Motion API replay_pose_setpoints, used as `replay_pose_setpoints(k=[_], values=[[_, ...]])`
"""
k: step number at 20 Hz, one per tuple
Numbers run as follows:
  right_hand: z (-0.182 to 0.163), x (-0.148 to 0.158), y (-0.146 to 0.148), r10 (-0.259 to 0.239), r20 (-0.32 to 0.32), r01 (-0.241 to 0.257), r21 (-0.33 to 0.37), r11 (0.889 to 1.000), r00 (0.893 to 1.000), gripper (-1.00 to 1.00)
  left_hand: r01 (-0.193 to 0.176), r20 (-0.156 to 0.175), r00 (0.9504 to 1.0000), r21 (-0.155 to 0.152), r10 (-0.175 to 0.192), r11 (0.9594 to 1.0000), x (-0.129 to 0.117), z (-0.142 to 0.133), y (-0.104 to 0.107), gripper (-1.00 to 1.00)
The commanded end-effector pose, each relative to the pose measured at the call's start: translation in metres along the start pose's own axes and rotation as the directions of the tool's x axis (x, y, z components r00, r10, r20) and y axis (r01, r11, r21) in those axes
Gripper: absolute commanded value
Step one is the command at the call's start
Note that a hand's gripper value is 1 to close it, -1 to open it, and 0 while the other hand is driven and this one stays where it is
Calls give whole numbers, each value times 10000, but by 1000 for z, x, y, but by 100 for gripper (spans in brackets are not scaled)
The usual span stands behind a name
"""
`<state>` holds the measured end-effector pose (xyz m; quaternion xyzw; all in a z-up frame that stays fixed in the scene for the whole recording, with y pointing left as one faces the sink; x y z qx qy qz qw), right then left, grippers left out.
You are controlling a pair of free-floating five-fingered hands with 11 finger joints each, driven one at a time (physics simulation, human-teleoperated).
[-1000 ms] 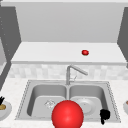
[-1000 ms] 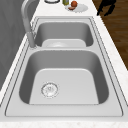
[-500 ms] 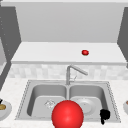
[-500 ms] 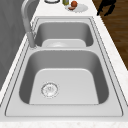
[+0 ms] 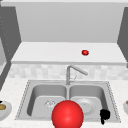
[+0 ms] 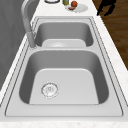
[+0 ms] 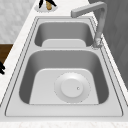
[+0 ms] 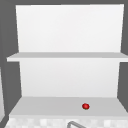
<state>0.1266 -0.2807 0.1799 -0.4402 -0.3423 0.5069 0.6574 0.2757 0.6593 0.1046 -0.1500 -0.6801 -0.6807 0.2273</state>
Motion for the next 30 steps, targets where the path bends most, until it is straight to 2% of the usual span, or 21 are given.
replay_pose_setpoints(k=[1,4,6,7,8,9,10,11,12,13,15,16,17,20,27,30], values=[[0,0,0,0,0,0,0,10000,10000,0,-841,82,9964,80,840,9964,-18,8,-1,-100],[0,0,0,0,0,0,0,10000,10000,0,-1486,219,9887,178,1482,9887,-25,11,1,-100],[0,0,0,0,0,0,0,10000,10000,0,-1628,364,9862,287,1618,9862,-25,14,3,-100],[0,0,0,0,0,0,0,10000,10000,0,-1703,448,9846,328,1688,9848,-26,16,3,100],[0,0,0,0,0,0,0,10000,10000,0,-1717,716,9827,86,1706,9851,-25,20,6,100],[0,0,0,0,0,0,0,10000,10000,0,-1372,805,9874,115,1359,9905,-26,21,9,100],[0,0,0,0,0,0,0,10000,10000,0,-910,804,9928,270,885,9955,-24,20,11,100],[0,0,0,0,0,0,0,10000,10000,0,-495,850,9953,390,460,9980,-24,19,11,100],[0,0,0,0,0,0,0,10000,10000,0,-21,852,9964,504,-22,9987,-23,18,13,100],[0,0,0,0,0,0,0,10000,10000,0,399,901,9950,455,-439,9982,-22,16,16,100],[0,0,0,0,0,0,0,10000,10000,0,625,783,9948,364,-652,9974,-23,14,17,100],[0,0,0,0,0,0,0,10000,10000,0,845,941,9918,274,-867,9960,-21,13,20,100],[0,0,0,0,0,0,0,10000,10000,0,971,957,9904,330,-998,9947,-21,12,22,100],[0,0,0,0,0,0,0,10000,10000,0,1058,915,9899,310,-1083,9939,-19,9,25,100],[0,0,0,0,0,0,0,10000,10000,0,721,892,9932,396,-754,9966,-13,0,47,100],[0,0,0,0,0,0,0,10000,10000,0,703,880,9934,430,-739,9966,-8,-3,59,100]])
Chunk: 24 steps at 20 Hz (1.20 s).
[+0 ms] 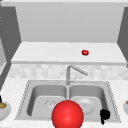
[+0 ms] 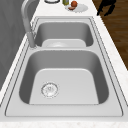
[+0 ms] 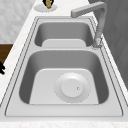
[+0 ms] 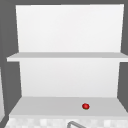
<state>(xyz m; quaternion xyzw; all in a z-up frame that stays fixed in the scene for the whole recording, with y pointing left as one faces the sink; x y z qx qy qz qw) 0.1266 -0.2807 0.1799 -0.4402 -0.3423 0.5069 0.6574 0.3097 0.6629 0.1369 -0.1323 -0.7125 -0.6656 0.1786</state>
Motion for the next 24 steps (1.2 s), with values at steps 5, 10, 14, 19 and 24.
replay_pose_setpoints(k=[5,10,14,19,24], values=[[0,0,0,0,0,0,0,10000,10000,0,-65,269,9996,-95,67,9999,14,-17,32,100],[0,0,0,0,0,0,0,10000,10000,0,-14,249,9997,-53,15,10000,22,-31,49,100],[0,0,0,0,0,0,0,10000,10000,0,-13,216,9998,-15,14,10000,29,-46,59,100],[0,0,0,0,0,0,0,10000,10000,0,-28,160,9999,33,28,10000,37,-67,69,100],[0,0,0,0,0,0,0,10000,10000,0,-258,76,9996,74,257,9996,43,-91,80,100]])
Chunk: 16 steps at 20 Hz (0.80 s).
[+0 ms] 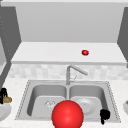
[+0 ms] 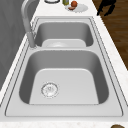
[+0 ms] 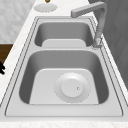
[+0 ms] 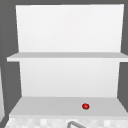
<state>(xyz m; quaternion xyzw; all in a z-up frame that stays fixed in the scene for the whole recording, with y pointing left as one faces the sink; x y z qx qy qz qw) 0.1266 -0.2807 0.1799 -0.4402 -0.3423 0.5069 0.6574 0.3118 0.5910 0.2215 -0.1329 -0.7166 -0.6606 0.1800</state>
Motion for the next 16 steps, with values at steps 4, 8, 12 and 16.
replay_pose_setpoints(k=[4,8,12,16], values=[[0,0,0,0,0,0,0,10000,10000,0,-194,50,9998,-32,195,9998,11,-37,16,100],[0,0,0,0,0,0,0,10000,10000,0,-190,6,9998,6,190,9998,16,-56,23,100],[0,0,0,0,0,0,0,10000,10000,0,-55,14,10000,32,55,10000,22,-78,31,100],[0,0,0,0,0,0,0,10000,10000,0,-58,-18,10000,-25,57,10000,30,-103,38,100]])
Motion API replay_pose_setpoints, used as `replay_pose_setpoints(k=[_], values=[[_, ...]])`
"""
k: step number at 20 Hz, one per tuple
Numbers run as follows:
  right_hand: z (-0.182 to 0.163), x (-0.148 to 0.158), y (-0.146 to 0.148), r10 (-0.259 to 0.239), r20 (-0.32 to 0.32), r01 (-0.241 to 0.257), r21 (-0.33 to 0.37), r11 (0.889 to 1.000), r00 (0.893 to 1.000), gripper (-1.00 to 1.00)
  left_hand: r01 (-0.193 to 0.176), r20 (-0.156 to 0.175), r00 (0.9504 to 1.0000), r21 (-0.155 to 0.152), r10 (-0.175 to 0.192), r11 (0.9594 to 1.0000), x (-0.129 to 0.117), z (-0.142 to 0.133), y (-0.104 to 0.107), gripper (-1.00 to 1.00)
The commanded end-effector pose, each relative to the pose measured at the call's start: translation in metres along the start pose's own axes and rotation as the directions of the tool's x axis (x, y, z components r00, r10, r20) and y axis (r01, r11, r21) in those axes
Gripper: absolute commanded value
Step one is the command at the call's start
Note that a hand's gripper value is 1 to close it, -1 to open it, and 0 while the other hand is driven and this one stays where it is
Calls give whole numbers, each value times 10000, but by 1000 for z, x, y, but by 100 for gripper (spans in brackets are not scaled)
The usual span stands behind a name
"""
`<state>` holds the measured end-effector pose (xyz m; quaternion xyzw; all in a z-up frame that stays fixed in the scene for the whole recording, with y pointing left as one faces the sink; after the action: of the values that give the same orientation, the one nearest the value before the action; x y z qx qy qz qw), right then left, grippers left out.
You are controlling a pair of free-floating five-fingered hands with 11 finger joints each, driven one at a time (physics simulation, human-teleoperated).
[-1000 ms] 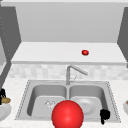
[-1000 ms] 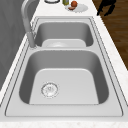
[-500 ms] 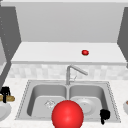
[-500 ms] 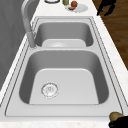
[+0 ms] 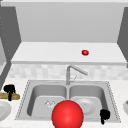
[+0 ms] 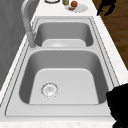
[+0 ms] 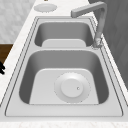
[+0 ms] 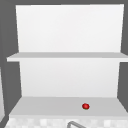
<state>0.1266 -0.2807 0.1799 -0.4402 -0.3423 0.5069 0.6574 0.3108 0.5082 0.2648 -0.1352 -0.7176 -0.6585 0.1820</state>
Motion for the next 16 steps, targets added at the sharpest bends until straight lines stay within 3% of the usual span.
replay_pose_setpoints(k=[1,11,16], values=[[0,0,0,0,0,0,0,10000,10000,0,21,-34,10000,-73,-21,10000,9,-24,8,100],[0,0,0,0,0,0,0,10000,10000,0,495,-121,9987,-302,-499,9983,40,-88,16,100],[0,0,0,0,0,0,0,10000,10000,0,562,-120,9983,-272,-565,9980,65,-110,22,100]])
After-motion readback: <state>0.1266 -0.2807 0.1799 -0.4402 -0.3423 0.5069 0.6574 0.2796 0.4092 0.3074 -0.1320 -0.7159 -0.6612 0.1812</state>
